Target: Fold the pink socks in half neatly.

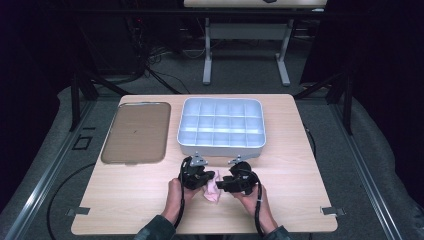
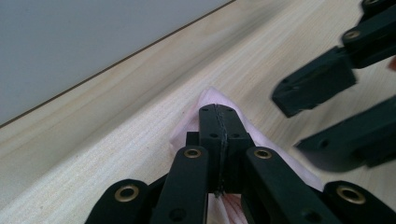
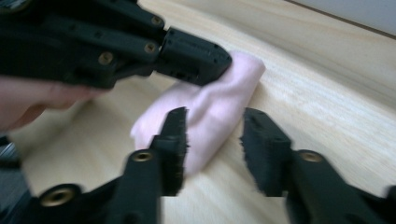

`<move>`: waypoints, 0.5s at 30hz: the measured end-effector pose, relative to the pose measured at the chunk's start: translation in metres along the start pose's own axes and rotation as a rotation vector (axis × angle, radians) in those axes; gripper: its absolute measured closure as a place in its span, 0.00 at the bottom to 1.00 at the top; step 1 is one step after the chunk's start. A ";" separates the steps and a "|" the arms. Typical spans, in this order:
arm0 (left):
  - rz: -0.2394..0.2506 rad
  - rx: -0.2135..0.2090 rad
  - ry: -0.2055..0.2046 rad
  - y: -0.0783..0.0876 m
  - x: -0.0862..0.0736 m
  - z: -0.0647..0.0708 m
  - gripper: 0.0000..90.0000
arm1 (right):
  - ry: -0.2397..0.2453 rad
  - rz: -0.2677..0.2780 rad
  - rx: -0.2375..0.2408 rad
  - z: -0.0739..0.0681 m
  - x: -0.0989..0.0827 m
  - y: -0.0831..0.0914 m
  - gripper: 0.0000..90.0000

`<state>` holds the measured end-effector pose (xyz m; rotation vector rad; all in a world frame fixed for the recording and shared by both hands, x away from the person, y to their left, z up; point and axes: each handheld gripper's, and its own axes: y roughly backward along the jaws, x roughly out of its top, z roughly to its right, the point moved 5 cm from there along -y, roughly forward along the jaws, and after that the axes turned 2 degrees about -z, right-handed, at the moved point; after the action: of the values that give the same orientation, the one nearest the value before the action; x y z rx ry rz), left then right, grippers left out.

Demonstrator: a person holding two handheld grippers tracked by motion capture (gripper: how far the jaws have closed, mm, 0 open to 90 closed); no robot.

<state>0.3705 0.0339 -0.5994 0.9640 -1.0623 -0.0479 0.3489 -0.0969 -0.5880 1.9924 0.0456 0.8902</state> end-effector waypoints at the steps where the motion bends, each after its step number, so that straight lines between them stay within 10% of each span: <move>1: 0.001 -0.001 0.003 0.000 0.000 0.000 1.00 | -0.009 -0.001 -0.002 -0.002 0.001 -0.004 0.58; 15: 0.009 -0.014 0.020 0.000 0.000 -0.002 1.00 | 0.008 -0.051 -0.086 -0.006 0.004 -0.029 0.43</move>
<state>0.3715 0.0356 -0.5996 0.9457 -1.0461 -0.0383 0.3566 -0.0745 -0.6059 1.8994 0.0610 0.8533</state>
